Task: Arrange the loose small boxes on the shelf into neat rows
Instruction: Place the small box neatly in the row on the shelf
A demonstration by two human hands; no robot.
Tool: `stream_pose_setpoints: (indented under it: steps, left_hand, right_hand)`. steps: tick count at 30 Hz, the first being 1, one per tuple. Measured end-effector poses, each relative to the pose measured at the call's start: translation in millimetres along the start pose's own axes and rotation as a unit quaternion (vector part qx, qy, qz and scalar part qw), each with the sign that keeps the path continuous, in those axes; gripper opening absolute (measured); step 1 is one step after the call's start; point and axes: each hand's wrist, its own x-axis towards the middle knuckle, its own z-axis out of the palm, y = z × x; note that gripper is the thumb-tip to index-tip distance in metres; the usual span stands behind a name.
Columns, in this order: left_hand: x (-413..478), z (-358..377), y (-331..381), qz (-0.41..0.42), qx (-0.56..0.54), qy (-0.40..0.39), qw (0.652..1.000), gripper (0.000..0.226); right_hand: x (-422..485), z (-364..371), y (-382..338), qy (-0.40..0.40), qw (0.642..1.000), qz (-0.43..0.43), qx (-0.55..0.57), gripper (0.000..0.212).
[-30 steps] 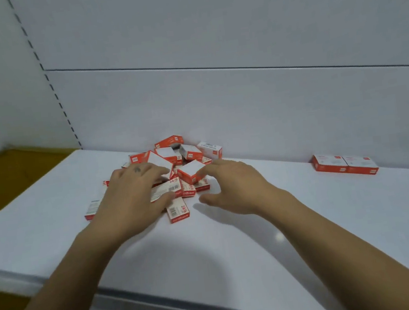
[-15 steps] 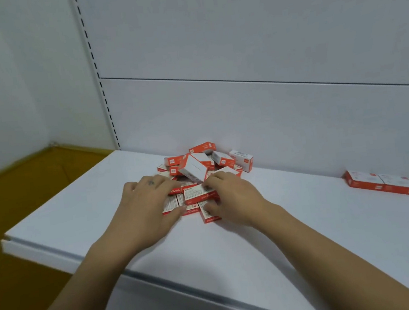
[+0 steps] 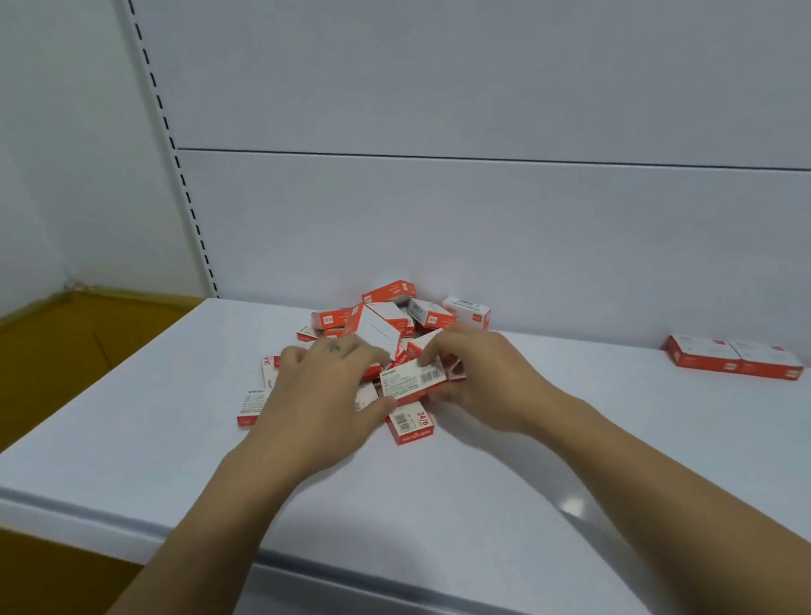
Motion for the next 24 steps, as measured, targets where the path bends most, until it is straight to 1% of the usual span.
stream_pose_setpoints:
  steps: [7, 11, 13, 16, 18, 19, 22, 24]
  left_hand:
    - [30.5, 0.1, 36.1, 0.039, -0.019, -0.009, 0.999, 0.053]
    - [58.5, 11.6, 65.4, 0.08, -0.045, -0.022, 0.996, 0.053]
    - [73.5, 20.5, 82.5, 0.096, -0.045, -0.043, 0.993, 0.063]
    - [90.2, 33.7, 109.3, 0.109, -0.063, -0.099, 0.987, 0.079]
    - [95.4, 44.9, 121.3, 0.11, -0.101, -0.1, 0.984, 0.081]
    - [95.5, 50.9, 124.4, 0.101, -0.142, -0.095, 0.98, 0.08]
    - [89.8, 61.3, 127.3, 0.064, -0.286, -0.099, 0.951, 0.079]
    - [85.0, 63.9, 125.9, 0.057, -0.33, -0.094, 0.937, 0.077]
  right_hand:
    - [-29.5, -47.7, 43.1, 0.112, 0.992, 0.051, 0.038, 0.033]
    - [-53.2, -66.7, 71.9, 0.159, 0.979, 0.105, 0.069, 0.036]
    - [-64.1, -70.0, 85.6, 0.187, 0.969, 0.134, 0.092, 0.037]
    - [-78.5, -73.1, 101.3, 0.208, 0.957, 0.169, 0.108, 0.037]
    - [-84.2, -75.2, 108.8, 0.222, 0.951, 0.18, 0.117, 0.036]
    - [-85.3, -75.3, 111.1, 0.229, 0.947, 0.184, 0.131, 0.037]
    - [-83.2, -72.5, 112.7, 0.229, 0.942, 0.176, 0.172, 0.038]
    - [-79.9, -69.5, 112.6, 0.219, 0.942, 0.166, 0.192, 0.038]
